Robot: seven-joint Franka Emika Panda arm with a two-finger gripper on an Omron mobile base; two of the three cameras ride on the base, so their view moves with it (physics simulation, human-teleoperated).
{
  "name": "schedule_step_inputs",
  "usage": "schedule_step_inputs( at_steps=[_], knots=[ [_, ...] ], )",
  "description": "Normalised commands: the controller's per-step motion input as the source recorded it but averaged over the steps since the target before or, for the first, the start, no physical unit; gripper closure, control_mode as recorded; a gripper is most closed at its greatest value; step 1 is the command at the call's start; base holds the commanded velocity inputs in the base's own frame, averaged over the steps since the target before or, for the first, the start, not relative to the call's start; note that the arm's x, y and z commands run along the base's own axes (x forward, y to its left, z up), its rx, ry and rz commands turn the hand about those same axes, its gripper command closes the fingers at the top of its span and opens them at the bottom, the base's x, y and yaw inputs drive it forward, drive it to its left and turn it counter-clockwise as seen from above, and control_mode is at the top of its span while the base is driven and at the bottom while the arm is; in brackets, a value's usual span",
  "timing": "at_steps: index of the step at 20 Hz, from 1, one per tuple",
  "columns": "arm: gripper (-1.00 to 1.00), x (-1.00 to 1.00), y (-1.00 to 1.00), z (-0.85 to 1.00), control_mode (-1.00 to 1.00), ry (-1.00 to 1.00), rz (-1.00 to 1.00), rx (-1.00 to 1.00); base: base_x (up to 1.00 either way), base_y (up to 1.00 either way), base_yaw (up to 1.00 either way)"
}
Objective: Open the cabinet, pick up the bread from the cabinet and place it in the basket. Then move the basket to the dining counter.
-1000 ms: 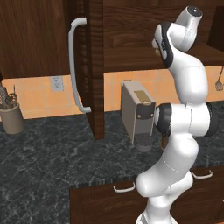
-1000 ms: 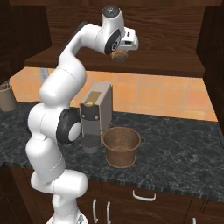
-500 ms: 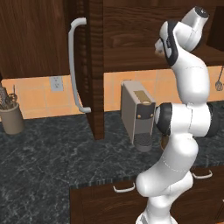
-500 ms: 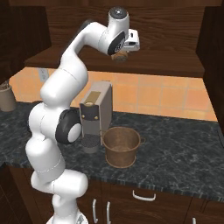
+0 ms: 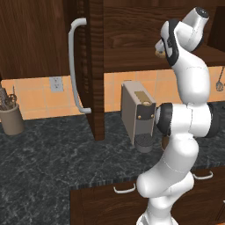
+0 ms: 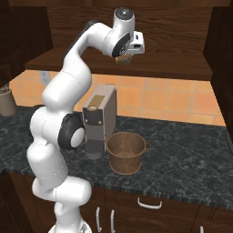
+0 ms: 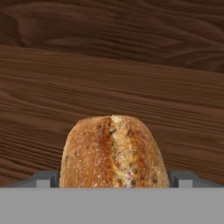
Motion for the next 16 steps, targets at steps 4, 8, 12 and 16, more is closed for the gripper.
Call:
schedule_step_inputs(
  at_steps=[4, 8, 12, 16],
  knots=[
    [1.0, 0.0, 0.15, -0.38, -1.0, 0.0, 0.0, 0.08, 0.0, 0.0, 0.0],
    [1.0, -0.06, 0.13, -0.55, -1.0, -0.1, 0.0, 0.12, 0.0, 0.0, 0.0],
    [1.0, -0.3, 0.23, -0.08, -1.0, -0.23, 0.0, 0.0, 0.0, 0.0, 0.0],
    [1.0, -0.56, 0.12, 0.0, -1.0, -0.19, -0.06, 0.0, 0.0, 0.0, 0.0]
  ],
)
